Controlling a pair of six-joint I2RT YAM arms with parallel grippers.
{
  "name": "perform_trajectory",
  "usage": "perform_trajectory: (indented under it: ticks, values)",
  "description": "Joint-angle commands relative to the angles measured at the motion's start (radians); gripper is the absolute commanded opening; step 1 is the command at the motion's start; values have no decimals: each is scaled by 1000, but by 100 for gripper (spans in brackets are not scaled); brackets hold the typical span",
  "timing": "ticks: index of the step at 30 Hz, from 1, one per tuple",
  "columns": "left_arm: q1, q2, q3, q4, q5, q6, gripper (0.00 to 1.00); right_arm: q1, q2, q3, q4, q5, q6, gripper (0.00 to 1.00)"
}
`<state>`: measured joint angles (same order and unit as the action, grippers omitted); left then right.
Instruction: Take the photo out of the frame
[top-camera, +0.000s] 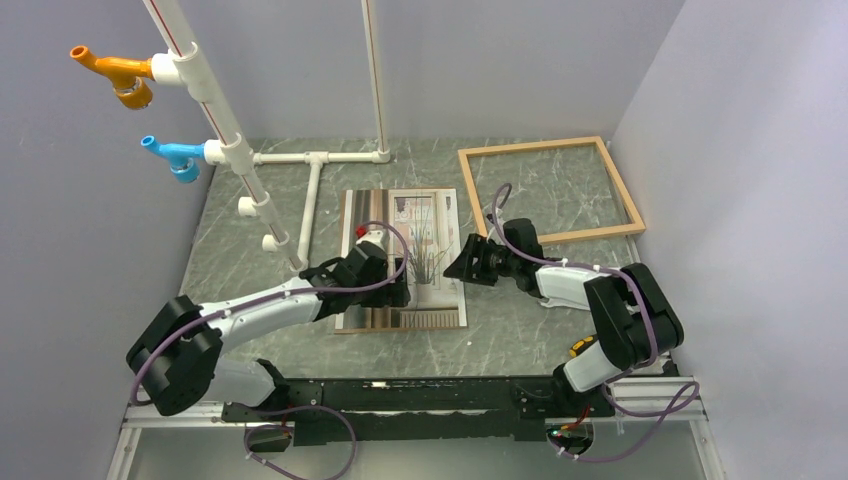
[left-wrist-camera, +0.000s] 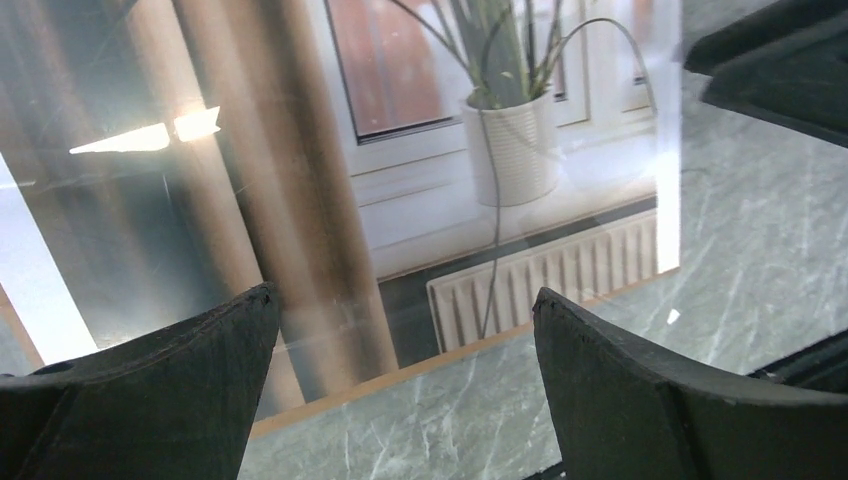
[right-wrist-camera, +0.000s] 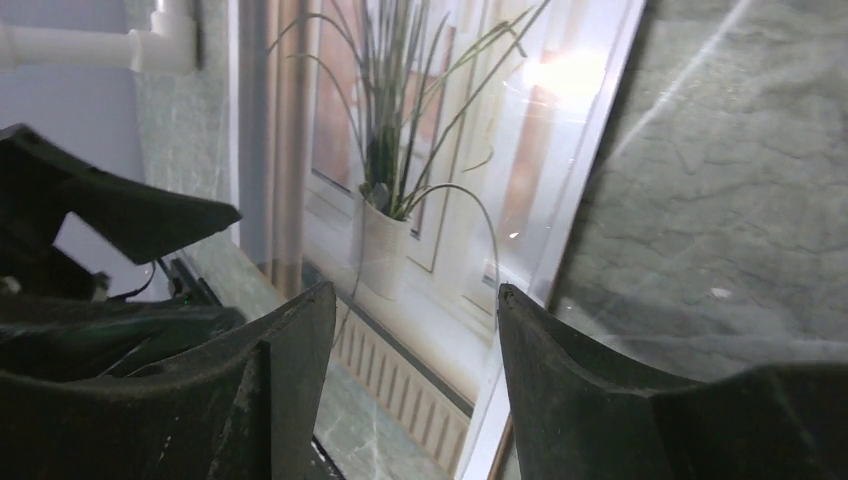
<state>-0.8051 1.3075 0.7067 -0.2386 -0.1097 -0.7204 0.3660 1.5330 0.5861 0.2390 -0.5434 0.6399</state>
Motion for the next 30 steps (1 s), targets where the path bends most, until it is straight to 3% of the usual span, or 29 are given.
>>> perform_trajectory:
  ticks: [1, 5, 13, 20, 30]
  values:
    - [-5, 34, -20, 16, -47, -44, 99, -1, -2, -12, 110, -77, 10, 62]
    - [-5, 58, -33, 42, -41, -57, 99, -2, 16, -10, 96, -62, 15, 61]
    - [-5, 73, -45, 36, -50, -63, 99, -1, -62, -38, -75, 165, -57, 61]
    - [-4, 70, -63, 45, -49, -73, 99, 3, -15, -71, 49, 11, -61, 61]
    - [-4, 80, -78, 58, -42, -83, 99, 5, -45, -110, 144, -56, -37, 53]
